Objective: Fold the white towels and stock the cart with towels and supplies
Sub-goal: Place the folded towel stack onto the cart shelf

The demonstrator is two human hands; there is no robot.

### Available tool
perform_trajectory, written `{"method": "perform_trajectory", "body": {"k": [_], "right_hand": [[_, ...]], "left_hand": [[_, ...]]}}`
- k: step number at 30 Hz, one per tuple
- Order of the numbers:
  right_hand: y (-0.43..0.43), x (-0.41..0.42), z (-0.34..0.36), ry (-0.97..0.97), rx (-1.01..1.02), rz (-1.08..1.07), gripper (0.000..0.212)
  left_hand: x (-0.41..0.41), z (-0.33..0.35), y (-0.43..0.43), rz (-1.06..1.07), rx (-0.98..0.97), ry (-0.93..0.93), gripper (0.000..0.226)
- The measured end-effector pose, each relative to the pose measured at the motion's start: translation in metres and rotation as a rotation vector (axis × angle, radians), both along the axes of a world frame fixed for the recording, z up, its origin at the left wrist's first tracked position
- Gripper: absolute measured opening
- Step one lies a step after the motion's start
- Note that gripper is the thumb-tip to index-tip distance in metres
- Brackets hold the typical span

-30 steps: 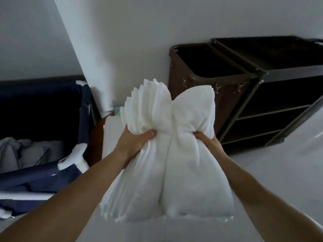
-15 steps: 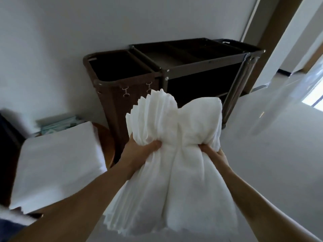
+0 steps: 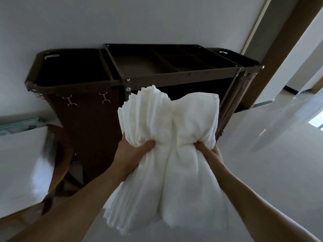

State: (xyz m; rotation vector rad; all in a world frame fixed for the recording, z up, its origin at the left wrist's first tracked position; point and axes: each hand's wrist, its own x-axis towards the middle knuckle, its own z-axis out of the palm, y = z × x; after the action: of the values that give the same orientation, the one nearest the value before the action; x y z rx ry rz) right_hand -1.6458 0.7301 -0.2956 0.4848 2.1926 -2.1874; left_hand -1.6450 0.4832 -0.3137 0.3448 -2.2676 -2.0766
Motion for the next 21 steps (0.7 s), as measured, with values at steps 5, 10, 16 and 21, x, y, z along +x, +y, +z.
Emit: {"method": "perform_trajectory", "body": {"k": [5,10,16,21], "right_hand": [[0.026,-0.101,-0.024,0.044,0.015,0.061,0.086],[0.052,-0.2,-0.073,0.084,0.01,0.125,0.094],[0.068,-0.311,-0.125,0.17,-0.073,0.32,0.088],[0.082,-0.382,-0.145,0.146,-0.146,0.447,0.059]], "left_hand": [[-0.083,-0.025,0.035,0.066,-0.018,0.1,0.076],[-0.152,-0.072,0.06,0.198,-0.115,0.13,0.112],[-0.217,-0.104,0.083,0.38,-0.197,0.13,0.108],[-0.251,-0.102,0.079,0.498,-0.199,0.069,0.089]]}}
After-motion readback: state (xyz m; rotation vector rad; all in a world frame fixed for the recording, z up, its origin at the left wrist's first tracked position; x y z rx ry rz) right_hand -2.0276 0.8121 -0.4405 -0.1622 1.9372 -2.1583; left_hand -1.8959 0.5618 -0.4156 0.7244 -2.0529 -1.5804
